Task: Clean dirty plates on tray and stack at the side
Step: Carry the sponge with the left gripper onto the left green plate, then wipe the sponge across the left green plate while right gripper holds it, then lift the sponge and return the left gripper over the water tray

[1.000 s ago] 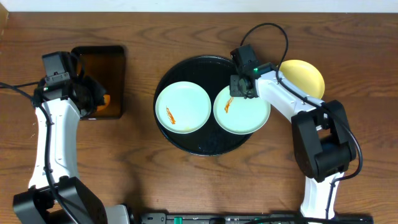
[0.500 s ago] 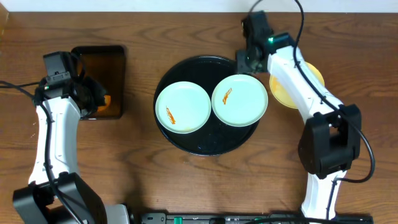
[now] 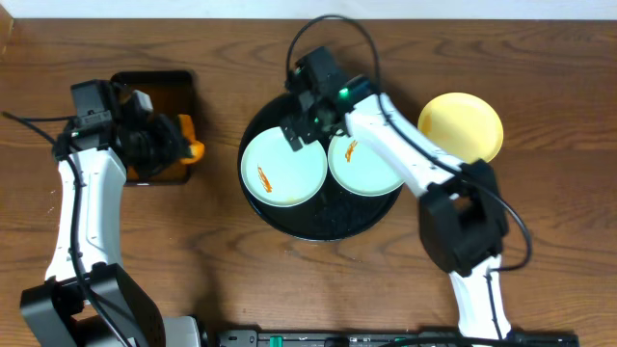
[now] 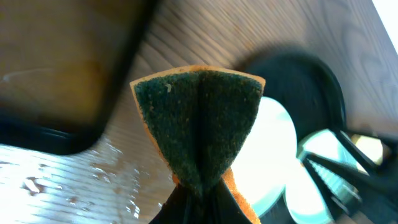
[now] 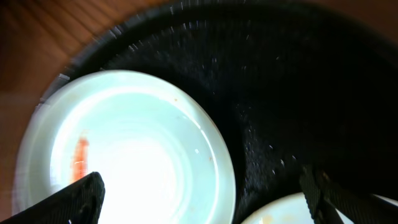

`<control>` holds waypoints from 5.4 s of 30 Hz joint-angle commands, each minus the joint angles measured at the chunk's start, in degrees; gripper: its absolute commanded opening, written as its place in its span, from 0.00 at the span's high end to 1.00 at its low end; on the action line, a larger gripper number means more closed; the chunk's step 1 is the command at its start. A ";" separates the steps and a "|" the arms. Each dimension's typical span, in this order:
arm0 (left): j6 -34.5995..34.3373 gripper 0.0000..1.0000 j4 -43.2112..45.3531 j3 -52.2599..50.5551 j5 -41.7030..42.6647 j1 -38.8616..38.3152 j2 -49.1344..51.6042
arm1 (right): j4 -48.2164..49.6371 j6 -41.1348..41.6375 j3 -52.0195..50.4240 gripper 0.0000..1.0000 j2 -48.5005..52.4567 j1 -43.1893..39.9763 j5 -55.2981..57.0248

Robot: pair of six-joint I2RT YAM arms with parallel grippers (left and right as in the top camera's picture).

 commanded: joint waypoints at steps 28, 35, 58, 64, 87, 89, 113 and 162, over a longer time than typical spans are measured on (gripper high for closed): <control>7.17 0.93 -4.50 0.13 0.70 -10.16 0.24 | -2.19 1.70 -0.15 0.98 7.69 -1.07 1.86; -0.39 0.93 -2.93 -1.46 -6.60 -16.41 0.39 | -2.91 8.44 -0.15 0.98 7.69 -2.69 2.01; -21.07 0.93 16.37 -5.44 -15.91 -29.64 14.78 | -3.45 15.06 -0.15 0.98 7.69 -3.87 4.63; -21.73 0.92 18.80 -5.44 -15.91 -31.36 15.76 | -3.37 15.06 -0.15 0.98 7.69 -3.87 4.66; -9.88 0.93 10.56 -5.20 -36.59 -29.44 21.09 | -3.48 15.02 -0.15 0.99 7.69 -3.87 4.92; -9.81 0.92 8.87 -4.92 -40.22 -28.55 20.09 | -3.48 15.02 -0.15 0.98 7.69 -3.87 5.07; -16.02 0.92 25.59 -5.75 -20.28 -32.61 19.69 | -3.28 15.04 -0.15 0.98 7.69 -3.91 5.51; -9.27 0.92 8.17 -5.01 -20.48 4.00 -10.05 | -14.40 9.66 13.64 0.48 2.80 2.89 12.46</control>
